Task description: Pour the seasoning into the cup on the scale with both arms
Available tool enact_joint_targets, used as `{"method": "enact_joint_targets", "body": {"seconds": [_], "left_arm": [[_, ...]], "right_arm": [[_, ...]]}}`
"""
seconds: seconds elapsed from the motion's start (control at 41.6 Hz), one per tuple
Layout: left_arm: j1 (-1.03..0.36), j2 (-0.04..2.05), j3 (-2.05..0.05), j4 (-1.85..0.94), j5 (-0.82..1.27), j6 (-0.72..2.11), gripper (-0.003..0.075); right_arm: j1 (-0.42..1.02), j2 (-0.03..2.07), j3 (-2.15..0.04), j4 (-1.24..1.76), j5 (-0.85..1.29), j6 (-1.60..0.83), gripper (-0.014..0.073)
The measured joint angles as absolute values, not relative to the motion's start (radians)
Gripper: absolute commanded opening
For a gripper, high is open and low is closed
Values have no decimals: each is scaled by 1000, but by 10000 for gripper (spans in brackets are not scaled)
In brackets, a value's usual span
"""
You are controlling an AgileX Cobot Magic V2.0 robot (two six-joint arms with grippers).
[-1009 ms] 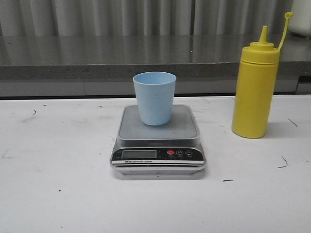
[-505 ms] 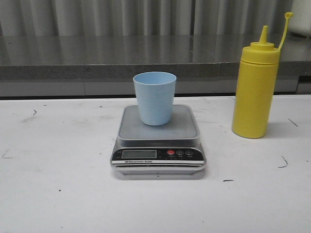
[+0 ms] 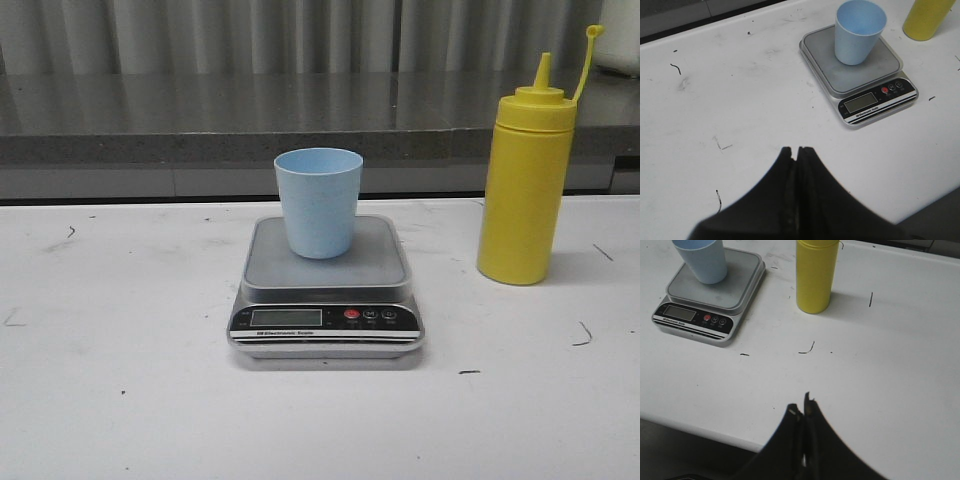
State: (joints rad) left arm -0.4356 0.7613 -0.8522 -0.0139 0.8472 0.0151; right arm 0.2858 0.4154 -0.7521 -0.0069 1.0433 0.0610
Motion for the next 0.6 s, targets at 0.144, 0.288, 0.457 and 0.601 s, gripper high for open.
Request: {"method": "enact_joint_targets", "body": {"seconds": [0.144, 0.288, 0.457, 0.601], "left_arm": [[-426, 732, -832, -23, 826, 15, -20], [-343, 614, -742, -17, 734, 17, -20], [-193, 388, -527, -13, 525, 17, -20], [-77, 205, -303, -31, 375, 17, -20]], "right_arm": [[286, 415, -752, -7, 1043, 61, -69], [286, 415, -752, -7, 1043, 61, -69], [286, 415, -752, -9, 1045, 61, -69], [286, 415, -752, -9, 1045, 61, -69]]}}
